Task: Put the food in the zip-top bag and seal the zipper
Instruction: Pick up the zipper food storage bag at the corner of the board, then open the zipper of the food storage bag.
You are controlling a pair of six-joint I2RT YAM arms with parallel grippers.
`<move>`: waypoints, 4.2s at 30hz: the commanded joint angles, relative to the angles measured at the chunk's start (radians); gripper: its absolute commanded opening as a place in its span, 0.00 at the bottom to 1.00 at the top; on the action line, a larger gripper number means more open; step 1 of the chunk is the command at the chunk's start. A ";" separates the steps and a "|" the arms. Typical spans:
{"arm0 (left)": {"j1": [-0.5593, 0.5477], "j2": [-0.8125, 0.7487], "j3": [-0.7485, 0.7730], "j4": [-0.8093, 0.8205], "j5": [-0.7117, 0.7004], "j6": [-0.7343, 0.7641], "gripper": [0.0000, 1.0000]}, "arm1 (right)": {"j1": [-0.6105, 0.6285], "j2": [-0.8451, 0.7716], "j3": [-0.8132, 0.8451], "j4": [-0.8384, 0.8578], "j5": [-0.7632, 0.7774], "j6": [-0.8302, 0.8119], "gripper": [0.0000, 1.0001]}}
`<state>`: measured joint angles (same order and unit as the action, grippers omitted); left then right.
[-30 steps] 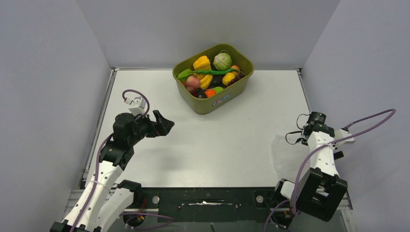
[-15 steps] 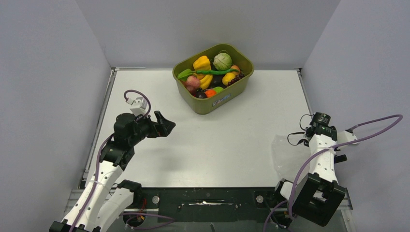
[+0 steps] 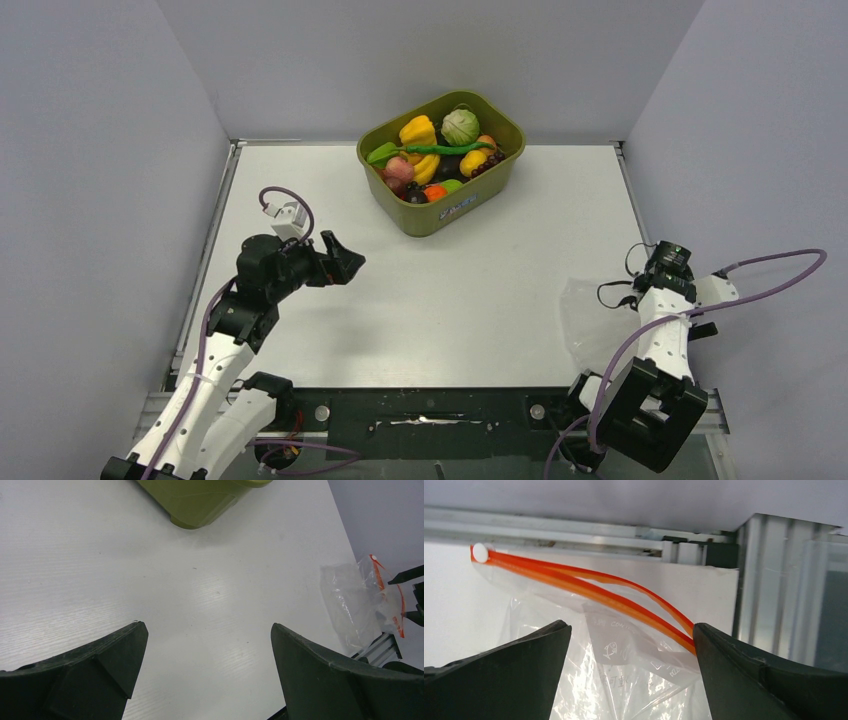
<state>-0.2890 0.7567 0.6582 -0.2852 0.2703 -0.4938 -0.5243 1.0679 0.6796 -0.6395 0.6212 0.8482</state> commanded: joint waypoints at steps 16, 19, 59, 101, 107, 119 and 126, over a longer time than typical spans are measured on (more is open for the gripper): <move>-0.014 -0.013 0.007 0.067 0.010 -0.003 0.96 | 0.000 -0.173 -0.127 0.325 -0.509 -0.275 0.55; -0.013 -0.016 0.006 0.066 0.009 -0.002 0.96 | 0.006 -0.179 -0.130 0.334 -0.525 -0.276 0.45; -0.015 0.019 0.089 0.068 0.042 -0.116 0.83 | 0.824 -0.405 -0.082 0.537 -0.587 -0.339 0.04; -0.016 0.130 -0.078 0.362 0.242 -0.551 0.70 | 1.749 0.279 0.300 0.798 -0.113 -0.451 0.04; -0.016 0.124 -0.081 0.350 0.225 -0.537 0.46 | 1.768 0.306 0.314 0.790 -0.105 -0.461 0.06; -0.017 0.147 -0.096 0.424 0.312 -0.419 0.00 | 1.738 0.213 0.368 0.613 -0.104 -0.332 0.36; -0.017 0.153 -0.086 0.421 0.391 -0.316 0.00 | 1.655 0.205 0.436 0.463 -0.157 -0.264 0.37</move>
<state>-0.3008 0.9100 0.5537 0.0628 0.5827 -0.8970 1.1660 1.3064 1.0603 -0.1097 0.4881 0.5293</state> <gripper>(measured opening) 0.014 0.370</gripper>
